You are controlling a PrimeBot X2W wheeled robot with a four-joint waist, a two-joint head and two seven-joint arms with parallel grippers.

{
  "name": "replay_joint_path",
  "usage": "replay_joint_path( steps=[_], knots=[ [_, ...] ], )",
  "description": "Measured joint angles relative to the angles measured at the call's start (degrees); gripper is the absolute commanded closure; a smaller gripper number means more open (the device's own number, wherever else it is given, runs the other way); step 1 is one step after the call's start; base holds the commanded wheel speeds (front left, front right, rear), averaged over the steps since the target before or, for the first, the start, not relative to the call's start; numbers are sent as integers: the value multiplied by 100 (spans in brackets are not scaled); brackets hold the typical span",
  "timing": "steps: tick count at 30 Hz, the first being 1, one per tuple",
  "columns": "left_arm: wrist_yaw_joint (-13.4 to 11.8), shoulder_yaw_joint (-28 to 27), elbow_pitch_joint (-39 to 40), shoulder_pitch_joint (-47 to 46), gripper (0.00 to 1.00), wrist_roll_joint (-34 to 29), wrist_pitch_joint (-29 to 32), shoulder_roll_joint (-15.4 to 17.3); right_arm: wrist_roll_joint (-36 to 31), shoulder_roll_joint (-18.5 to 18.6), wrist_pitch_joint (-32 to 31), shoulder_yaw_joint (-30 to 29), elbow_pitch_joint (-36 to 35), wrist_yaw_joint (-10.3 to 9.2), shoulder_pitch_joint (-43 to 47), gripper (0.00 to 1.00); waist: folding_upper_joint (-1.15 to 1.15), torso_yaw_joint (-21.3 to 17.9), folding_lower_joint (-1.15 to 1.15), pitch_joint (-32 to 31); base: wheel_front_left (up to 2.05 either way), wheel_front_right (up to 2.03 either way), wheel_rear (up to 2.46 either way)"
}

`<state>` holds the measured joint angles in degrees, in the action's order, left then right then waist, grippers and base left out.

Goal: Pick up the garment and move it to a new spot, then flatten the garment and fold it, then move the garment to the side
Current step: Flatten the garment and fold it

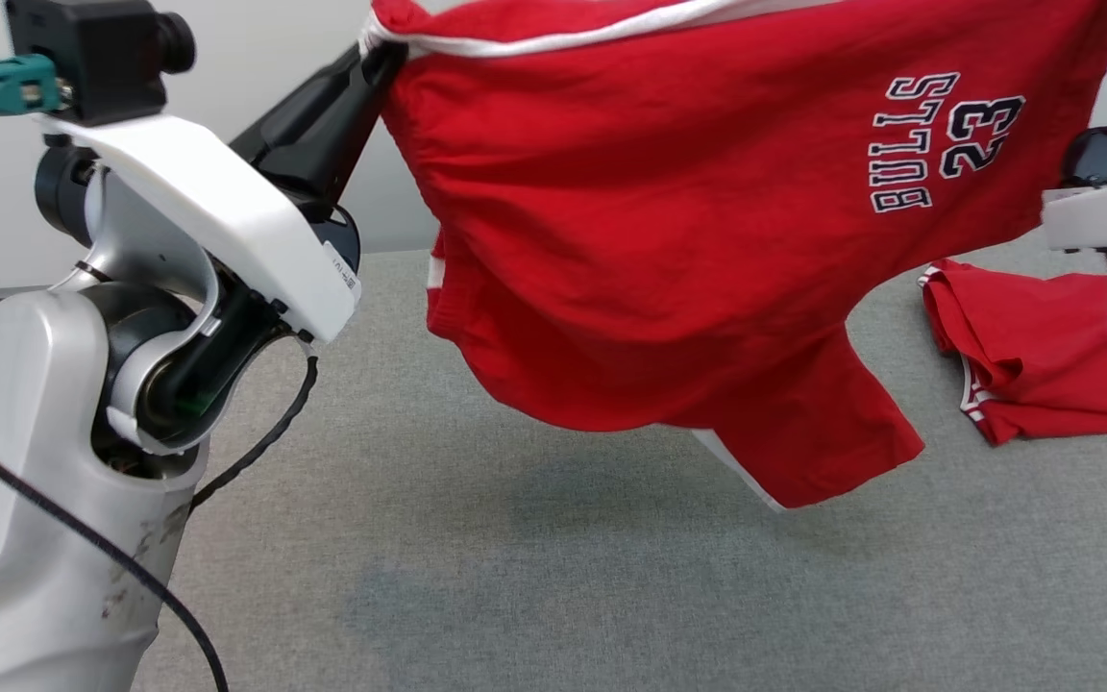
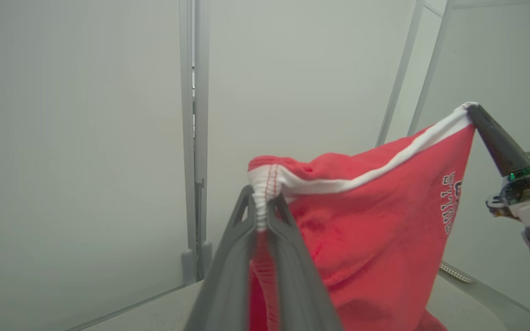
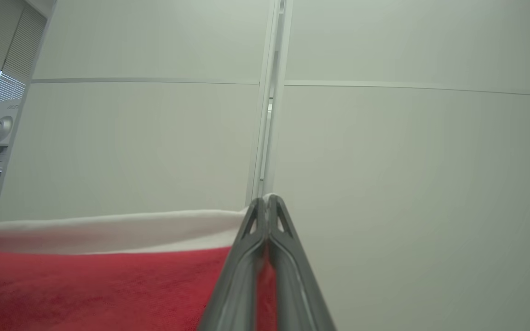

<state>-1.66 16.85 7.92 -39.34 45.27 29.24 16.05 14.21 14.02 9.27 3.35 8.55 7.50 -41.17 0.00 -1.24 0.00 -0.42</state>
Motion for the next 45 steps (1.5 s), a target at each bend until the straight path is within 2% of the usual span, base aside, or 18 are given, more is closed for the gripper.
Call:
replay_joint_path(
  steps=[5,8,11,14,17,20,22,24,28,31,36,37,41,45],
  knots=[
    [-26,126,-914,-370,100,-65,99,-53,21,-291,-222,258,860,0,-513,100,0,-53,0,180,0,0,0],
    [81,229,-1623,-831,100,-308,-73,-93,7,-460,-221,504,1606,0,-1124,100,0,-94,0,393,0,0,0],
    [266,354,-2331,-1477,100,-710,-488,-102,-44,-644,-190,690,2496,0,-1937,100,0,-145,0,678,0,0,0],
    [402,453,-3163,-2191,100,-1006,-1013,-282,-197,-727,-5,703,3372,0,-2847,100,0,-181,0,1035,0,0,0],
    [423,542,-4001,-2982,100,-1325,-1613,-495,-424,-742,253,523,4038,0,-3797,100,0,-180,0,1466,0,0,0],
    [421,520,-4707,-3881,100,-1626,-2405,-565,-802,-810,510,248,4361,0,-4659,100,0,-178,0,1963,0,0,0],
    [401,489,-5100,-4362,100,-1775,-2906,-592,-1056,-862,548,43,4359,0,-5078,100,0,-193,0,2303,0,0,0],
    [385,444,-5450,-4792,100,-1837,-3385,-661,-1277,-900,561,-196,3963,1,-5334,100,0,-217,0,2658,0,0,0],
    [555,450,-6114,-5207,100,-1856,-4049,-793,-1591,-1014,572,-257,3599,0,-5270,100,0,-286,0,3344,0,0,0],
    [683,489,-6577,-5226,100,-1837,-4244,-893,-1621,-1072,573,-219,3399,0,-5070,100,0,-319,0,3812,0,0,0],
    [836,593,-6786,-4894,100,-1783,-4392,-1017,-1390,-1098,572,-35,3145,0,-4464,100,0,-326,0,4283,0,0,0],
    [866,623,-6762,-4764,100,-1777,-4398,-1029,-1326,-1103,572,27,3058,0,-4287,100,0,-321,0,4355,0,0,0],
    [902,824,-5705,-3767,100,-1696,-4422,-1045,-975,-1013,572,96,2466,0,-3144,100,0,-224,1,4351,0,0,0],
    [909,823,-4518,-2727,100,-1741,-4422,-665,-748,-913,572,-10,1723,0,-2106,100,0,-208,0,4159,0,0,0]
  ],
)
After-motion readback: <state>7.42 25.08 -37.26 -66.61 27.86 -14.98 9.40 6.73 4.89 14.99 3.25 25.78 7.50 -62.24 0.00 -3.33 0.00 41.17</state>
